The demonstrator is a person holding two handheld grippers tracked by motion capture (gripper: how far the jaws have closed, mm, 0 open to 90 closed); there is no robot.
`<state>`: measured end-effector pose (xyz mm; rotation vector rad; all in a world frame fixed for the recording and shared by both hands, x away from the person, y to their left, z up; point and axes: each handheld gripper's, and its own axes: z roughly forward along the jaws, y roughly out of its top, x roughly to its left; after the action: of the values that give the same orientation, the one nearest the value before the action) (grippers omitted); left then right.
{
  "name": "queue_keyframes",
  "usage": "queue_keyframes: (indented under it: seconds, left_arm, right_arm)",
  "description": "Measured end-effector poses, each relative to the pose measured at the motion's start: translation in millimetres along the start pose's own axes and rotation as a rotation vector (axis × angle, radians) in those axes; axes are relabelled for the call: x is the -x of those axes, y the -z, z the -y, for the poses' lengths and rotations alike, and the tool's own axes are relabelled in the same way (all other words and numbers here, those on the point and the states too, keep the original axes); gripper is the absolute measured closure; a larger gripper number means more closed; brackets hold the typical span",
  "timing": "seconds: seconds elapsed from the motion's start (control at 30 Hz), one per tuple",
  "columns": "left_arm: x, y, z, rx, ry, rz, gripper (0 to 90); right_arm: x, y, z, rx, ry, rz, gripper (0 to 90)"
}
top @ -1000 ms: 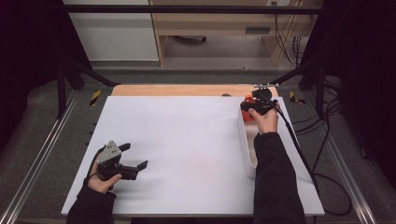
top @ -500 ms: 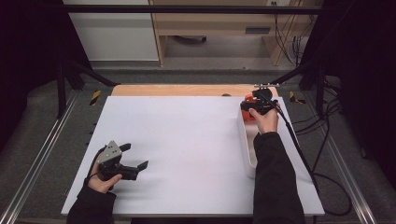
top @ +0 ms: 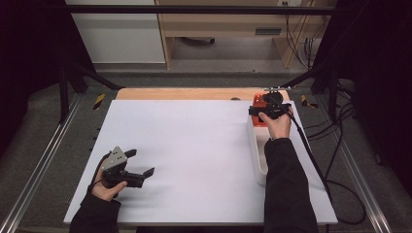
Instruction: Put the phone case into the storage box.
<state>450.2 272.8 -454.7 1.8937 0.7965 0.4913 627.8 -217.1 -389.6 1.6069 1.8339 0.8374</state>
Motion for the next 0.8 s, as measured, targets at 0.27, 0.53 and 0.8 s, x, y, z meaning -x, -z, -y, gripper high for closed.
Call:
queue_keyframes:
  seconds: [0.27, 0.53, 0.8]
  left_arm:
    - [0.6, -0.2, -0.2, 0.000, -0.003, 0.001, 0.0]
    - [0.9, -0.9, 0.1, -0.004, -0.002, 0.003, 0.0]
    - [1.5, -1.4, 0.2, -0.007, -0.006, 0.005, 0.0]
  right_arm:
    - [2.7, 9.6, -2.1, 0.019, 0.004, -0.009, 1.4]
    - [4.8, 24.6, -1.7, 0.033, 0.016, -0.035, 1.0]
    - [0.6, 49.7, -0.3, 0.084, 0.040, -0.108, 0.8]
